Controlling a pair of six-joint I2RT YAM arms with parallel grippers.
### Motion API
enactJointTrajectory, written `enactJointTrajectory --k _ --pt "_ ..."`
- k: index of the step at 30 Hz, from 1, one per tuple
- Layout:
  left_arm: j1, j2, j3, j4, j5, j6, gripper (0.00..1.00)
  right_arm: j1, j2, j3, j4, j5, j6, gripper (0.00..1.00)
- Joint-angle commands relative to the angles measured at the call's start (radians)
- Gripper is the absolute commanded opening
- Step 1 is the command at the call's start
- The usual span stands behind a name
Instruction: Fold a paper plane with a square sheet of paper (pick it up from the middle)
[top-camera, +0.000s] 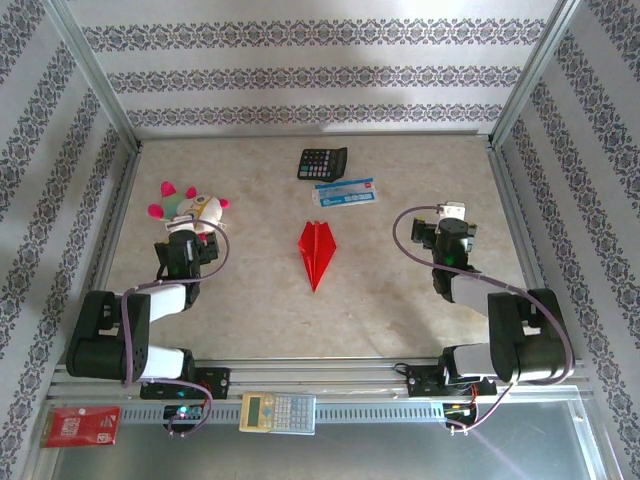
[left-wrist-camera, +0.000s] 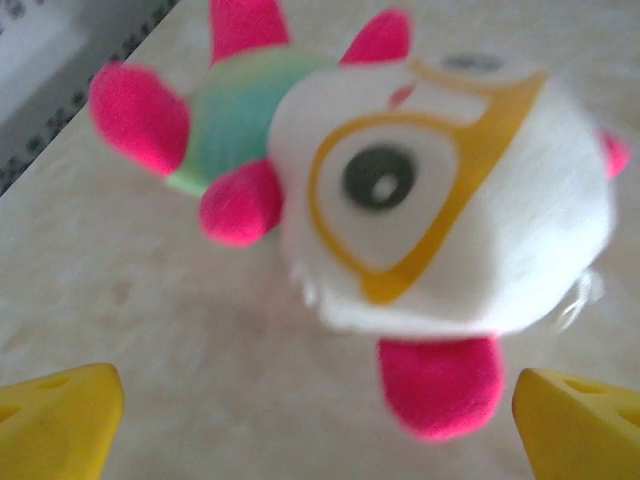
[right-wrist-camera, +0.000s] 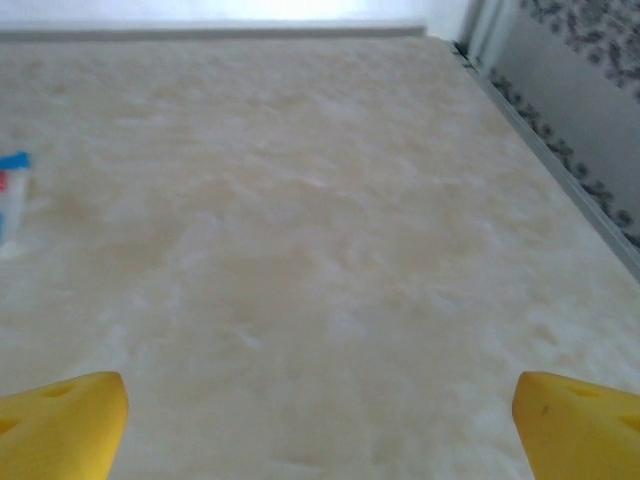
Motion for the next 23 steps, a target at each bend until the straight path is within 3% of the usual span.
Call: enactJointTrajectory --k 1,3,5,7,9,23 --pt "0.024 0.069 0.025 0.209 0.123 0.027 1.0 -0.022 0.095 -0.02 0.234 -0.104 -0.028 0.98" --pt "0.029 0.159 0.007 0.342 0.191 0.047 1.0 -0.023 0.156 -0.046 0.358 -0.102 -0.026 0.98" --pt "0.025 0.225 -0.003 0.445 0.213 0.067 1.0 -0.024 0.137 -0.047 0.32 -0.073 -0.016 0.98" --pt "0.025 0.188 0.025 0.312 0.211 0.056 1.0 -0.024 0.136 -0.041 0.311 -0.04 -0.002 0.98" --pt "0.025 0.217 0.005 0.407 0.21 0.066 1.0 -0.024 0.142 -0.046 0.329 -0.04 -0.004 0.98" --pt "0.025 0.209 -0.004 0.407 0.201 0.059 1.0 -0.017 0.139 -0.042 0.315 -0.04 -0.012 0.98"
